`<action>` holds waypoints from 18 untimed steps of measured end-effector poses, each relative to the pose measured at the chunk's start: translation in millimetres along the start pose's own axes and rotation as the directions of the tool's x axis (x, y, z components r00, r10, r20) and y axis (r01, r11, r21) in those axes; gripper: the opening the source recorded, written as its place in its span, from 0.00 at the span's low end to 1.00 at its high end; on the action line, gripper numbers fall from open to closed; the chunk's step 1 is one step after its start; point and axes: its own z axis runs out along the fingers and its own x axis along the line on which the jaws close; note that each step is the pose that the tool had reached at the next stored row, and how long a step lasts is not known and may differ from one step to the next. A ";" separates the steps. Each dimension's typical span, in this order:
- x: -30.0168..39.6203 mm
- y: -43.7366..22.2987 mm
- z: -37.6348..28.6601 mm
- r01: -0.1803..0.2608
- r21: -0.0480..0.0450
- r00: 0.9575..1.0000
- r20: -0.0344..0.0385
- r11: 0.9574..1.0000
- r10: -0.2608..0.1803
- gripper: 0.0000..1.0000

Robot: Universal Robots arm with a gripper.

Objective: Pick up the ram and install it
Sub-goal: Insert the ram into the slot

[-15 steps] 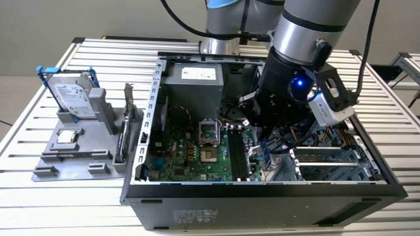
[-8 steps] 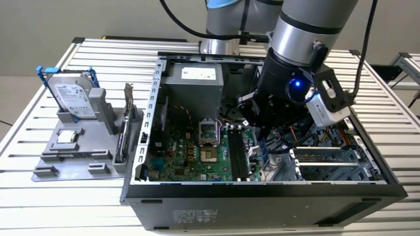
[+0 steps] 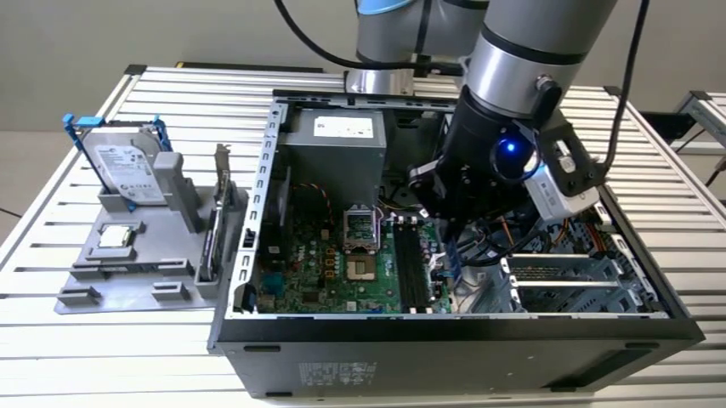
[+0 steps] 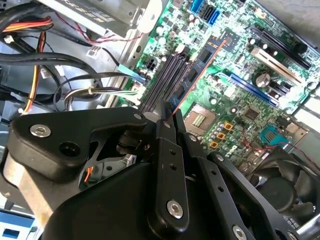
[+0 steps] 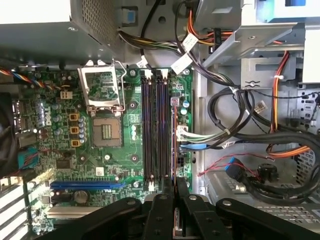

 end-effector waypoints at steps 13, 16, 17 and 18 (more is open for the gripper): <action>-0.4 3.3 13.1 0.000 -0.006 1.000 -0.003 1.000 0.000 0.00; -0.3 5.2 16.5 0.000 -0.008 1.000 -0.003 1.000 0.000 0.00; -0.2 5.8 17.2 0.000 -0.008 1.000 -0.003 1.000 0.000 0.00; -0.1 6.5 17.8 0.000 -0.009 1.000 -0.003 1.000 0.000 0.00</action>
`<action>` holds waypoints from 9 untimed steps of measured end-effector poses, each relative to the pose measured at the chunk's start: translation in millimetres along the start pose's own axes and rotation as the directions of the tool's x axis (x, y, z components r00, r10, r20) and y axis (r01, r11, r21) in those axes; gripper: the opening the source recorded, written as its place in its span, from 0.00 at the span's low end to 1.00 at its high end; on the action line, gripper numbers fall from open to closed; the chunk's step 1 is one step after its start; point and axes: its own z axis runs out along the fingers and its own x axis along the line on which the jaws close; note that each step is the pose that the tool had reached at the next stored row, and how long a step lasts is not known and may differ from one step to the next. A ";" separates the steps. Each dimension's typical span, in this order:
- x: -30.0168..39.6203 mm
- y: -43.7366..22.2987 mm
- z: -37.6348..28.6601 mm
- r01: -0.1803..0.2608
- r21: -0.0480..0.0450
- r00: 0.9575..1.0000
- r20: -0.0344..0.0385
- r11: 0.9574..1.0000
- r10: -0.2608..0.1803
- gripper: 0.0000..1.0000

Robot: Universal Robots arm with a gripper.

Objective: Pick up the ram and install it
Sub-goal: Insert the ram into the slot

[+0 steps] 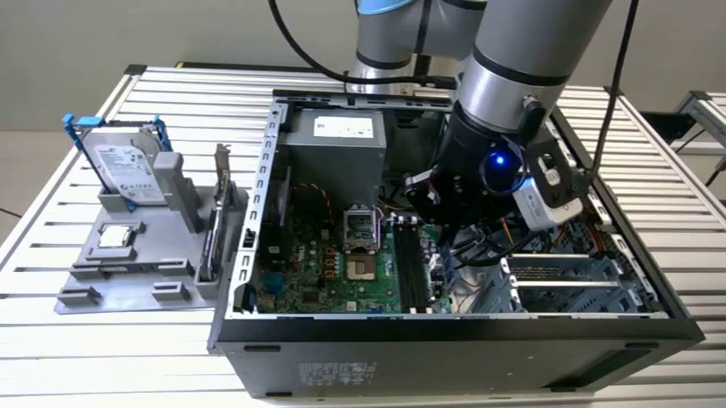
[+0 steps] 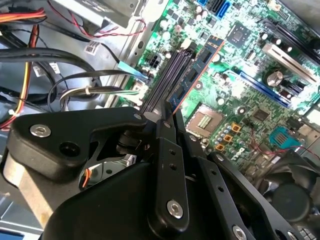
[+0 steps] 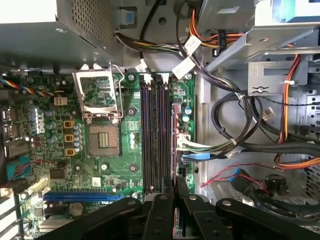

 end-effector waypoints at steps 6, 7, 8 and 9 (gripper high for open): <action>0.7 5.0 5.1 0.000 -0.002 1.000 0.000 1.000 0.000 0.00; 0.7 5.5 6.0 0.000 -0.002 1.000 0.000 1.000 0.000 0.00; 0.8 6.1 6.9 0.000 -0.002 1.000 -0.001 1.000 0.000 0.00; 0.8 6.7 7.9 0.000 -0.002 1.000 -0.001 1.000 0.000 0.00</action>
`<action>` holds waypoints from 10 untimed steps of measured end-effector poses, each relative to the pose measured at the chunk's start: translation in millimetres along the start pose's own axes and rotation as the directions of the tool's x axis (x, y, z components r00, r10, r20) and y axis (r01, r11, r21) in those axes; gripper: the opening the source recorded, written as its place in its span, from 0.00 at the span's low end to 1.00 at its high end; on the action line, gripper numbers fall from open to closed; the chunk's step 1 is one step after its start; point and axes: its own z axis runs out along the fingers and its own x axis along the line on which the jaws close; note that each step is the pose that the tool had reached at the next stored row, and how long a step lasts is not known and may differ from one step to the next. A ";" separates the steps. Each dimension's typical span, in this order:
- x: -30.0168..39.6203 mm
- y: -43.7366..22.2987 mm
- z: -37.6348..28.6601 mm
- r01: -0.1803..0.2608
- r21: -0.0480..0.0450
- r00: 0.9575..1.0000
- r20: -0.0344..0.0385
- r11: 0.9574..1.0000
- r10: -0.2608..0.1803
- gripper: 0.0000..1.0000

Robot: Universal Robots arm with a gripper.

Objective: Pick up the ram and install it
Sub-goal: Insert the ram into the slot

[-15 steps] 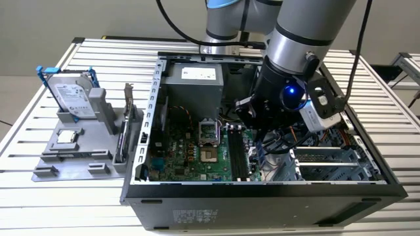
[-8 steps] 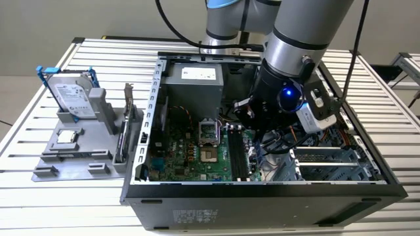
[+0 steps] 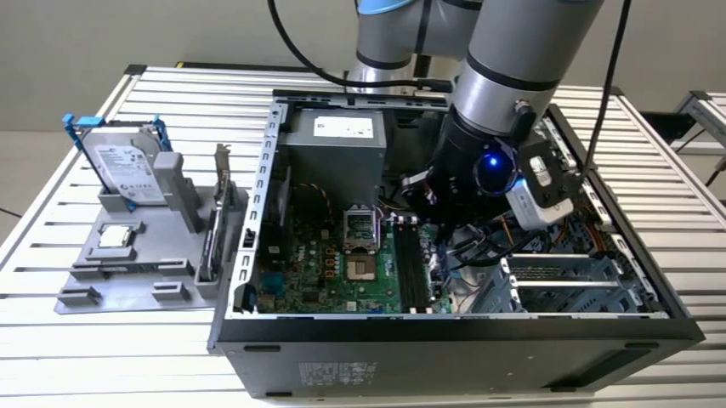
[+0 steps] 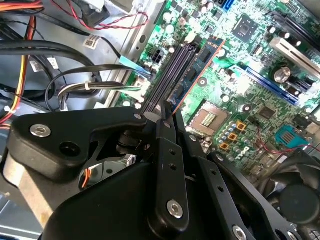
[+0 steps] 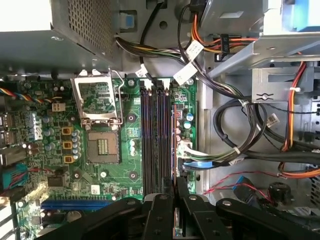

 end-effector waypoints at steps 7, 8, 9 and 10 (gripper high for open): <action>0.6 1.3 2.4 0.000 0.000 1.000 -0.004 1.000 0.000 0.00; 0.6 1.3 2.5 0.000 0.000 1.000 -0.004 1.000 0.000 0.00; 0.6 1.3 2.5 0.000 0.000 1.000 -0.004 1.000 0.000 0.00; 0.6 1.3 2.5 0.000 0.000 1.000 -0.004 1.000 0.000 0.00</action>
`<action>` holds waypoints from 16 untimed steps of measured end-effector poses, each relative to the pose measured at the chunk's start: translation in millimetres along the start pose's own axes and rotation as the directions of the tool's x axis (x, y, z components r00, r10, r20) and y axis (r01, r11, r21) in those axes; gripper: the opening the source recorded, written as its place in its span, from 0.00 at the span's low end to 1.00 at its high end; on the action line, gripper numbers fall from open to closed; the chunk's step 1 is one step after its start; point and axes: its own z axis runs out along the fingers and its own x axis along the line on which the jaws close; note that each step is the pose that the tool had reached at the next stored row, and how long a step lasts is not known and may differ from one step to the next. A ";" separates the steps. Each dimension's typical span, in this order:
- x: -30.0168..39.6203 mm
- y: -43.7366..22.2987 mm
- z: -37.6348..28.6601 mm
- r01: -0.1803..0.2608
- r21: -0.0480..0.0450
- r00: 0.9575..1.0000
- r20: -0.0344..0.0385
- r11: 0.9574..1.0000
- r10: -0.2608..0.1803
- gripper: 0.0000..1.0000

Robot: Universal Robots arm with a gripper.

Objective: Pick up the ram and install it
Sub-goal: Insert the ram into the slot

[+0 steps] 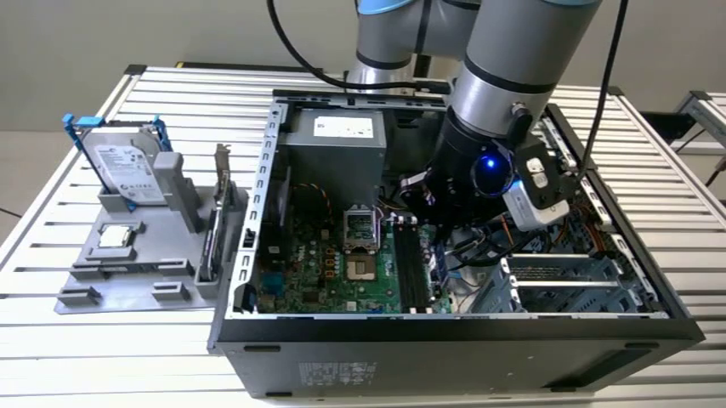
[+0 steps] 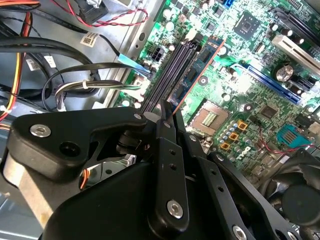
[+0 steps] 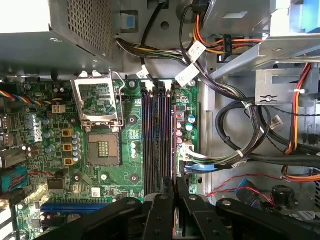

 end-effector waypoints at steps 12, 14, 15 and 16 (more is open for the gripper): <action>1.0 0.9 7.5 0.000 -0.004 1.000 0.000 1.000 0.000 0.00; 1.4 1.0 10.1 0.000 -0.007 1.000 0.000 1.000 0.000 0.00; 1.6 1.1 11.3 0.000 -0.009 1.000 0.000 1.000 0.000 0.00; 1.7 1.1 12.5 0.000 -0.010 1.000 0.000 1.000 0.000 0.00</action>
